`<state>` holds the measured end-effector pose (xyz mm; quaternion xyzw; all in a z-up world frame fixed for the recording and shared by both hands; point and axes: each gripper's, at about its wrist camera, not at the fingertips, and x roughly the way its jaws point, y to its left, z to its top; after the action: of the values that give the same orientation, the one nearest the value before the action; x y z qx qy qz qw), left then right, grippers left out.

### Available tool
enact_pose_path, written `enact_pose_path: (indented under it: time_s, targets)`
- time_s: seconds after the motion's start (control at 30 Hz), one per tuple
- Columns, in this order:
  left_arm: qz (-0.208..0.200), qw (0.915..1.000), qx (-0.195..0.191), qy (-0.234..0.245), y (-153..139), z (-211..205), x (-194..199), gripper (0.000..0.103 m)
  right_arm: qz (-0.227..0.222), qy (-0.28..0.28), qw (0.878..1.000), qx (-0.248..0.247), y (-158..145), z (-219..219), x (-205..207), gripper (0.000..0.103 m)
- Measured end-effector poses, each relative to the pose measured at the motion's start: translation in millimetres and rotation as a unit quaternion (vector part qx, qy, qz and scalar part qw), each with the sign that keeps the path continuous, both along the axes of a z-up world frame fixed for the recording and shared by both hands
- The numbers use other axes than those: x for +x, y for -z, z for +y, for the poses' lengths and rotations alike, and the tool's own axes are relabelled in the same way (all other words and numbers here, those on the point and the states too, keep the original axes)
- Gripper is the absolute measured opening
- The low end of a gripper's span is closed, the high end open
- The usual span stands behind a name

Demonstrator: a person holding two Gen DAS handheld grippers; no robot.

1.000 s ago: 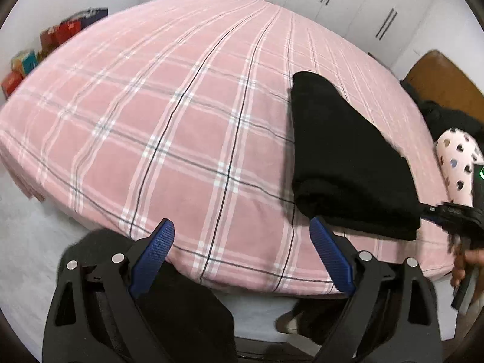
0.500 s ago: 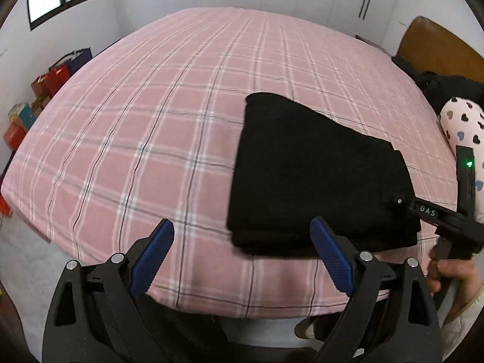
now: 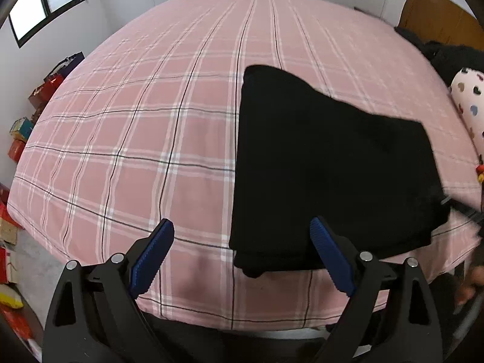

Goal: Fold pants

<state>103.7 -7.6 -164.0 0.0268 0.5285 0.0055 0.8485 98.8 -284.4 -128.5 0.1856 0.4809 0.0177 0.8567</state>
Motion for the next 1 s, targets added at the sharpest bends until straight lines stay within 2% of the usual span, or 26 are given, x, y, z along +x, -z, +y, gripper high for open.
enact_pose_path:
  time_s: [0.07,0.17,0.23,0.3,0.33,0.37,0.4,0.47,0.5,0.57,0.63,0.67,0.7,0.77,0.8,0.83,0.9,1.0]
  targets:
    - [0.002,1.0,0.005,0.001,4,-1,-1,0.089,-0.042,-0.015,0.999,0.012,-26,2,2,0.028]
    - [0.008,0.9999,0.007,-0.001,10,-1,2,0.089,-0.044,-0.084,0.995,0.032,-43,22,24,0.023]
    - [0.013,0.9999,0.01,-0.005,13,-1,4,0.089,-0.032,-0.117,0.992,0.036,-34,42,40,0.022]
    - [0.018,0.9998,0.007,-0.007,16,0,5,0.089,-0.008,-0.135,0.991,0.018,-11,43,67,0.022]
    - [0.02,0.9997,0.009,-0.009,18,1,5,0.089,0.013,-0.121,0.993,-0.003,9,36,84,0.022]
    - [0.023,0.9997,0.01,-0.008,19,0,6,0.089,0.037,-0.099,0.994,-0.015,28,25,93,0.015]
    - [0.025,0.9996,0.011,-0.008,21,1,7,0.09,0.051,-0.08,0.996,-0.002,40,16,98,0.0]
    - [0.032,0.9995,0.008,-0.003,24,0,8,0.09,0.051,-0.025,0.996,0.074,38,-4,99,0.0]
    - [0.031,0.9994,0.013,-0.002,25,-1,8,0.09,0.027,-0.015,0.996,0.084,23,-6,93,0.009]
    - [0.029,0.9993,0.022,0.0,28,-2,9,0.094,-0.011,-0.038,0.996,0.078,7,1,84,0.012]
    - [0.032,0.9994,0.012,-0.004,32,1,11,0.095,0.027,-0.048,0.998,0.033,23,2,91,0.012]
    - [0.035,0.9993,0.008,-0.006,34,1,12,0.095,0.052,-0.05,0.997,0.018,37,-1,93,0.0]
    - [0.04,0.9991,0.002,-0.008,35,2,13,0.095,0.048,-0.042,0.998,0.029,42,-8,91,0.0]
    - [0.044,0.999,-0.001,-0.011,34,2,13,0.095,0.031,-0.025,0.998,0.044,29,-12,80,0.0]
    - [0.043,0.999,0.0,-0.01,31,2,12,0.095,0.018,-0.017,0.999,0.032,16,-11,69,0.014]
    - [0.041,0.9991,0.001,-0.007,29,1,11,0.095,0.006,-0.014,1.0,0.019,9,-12,55,0.017]
    - [0.041,0.9991,-0.002,-0.006,27,2,10,0.094,-0.007,-0.018,1.0,0.022,-2,-12,27,0.037]
    - [0.044,0.999,-0.01,-0.009,27,0,10,0.094,0.007,-0.015,1.0,0.022,2,-12,-17,0.05]
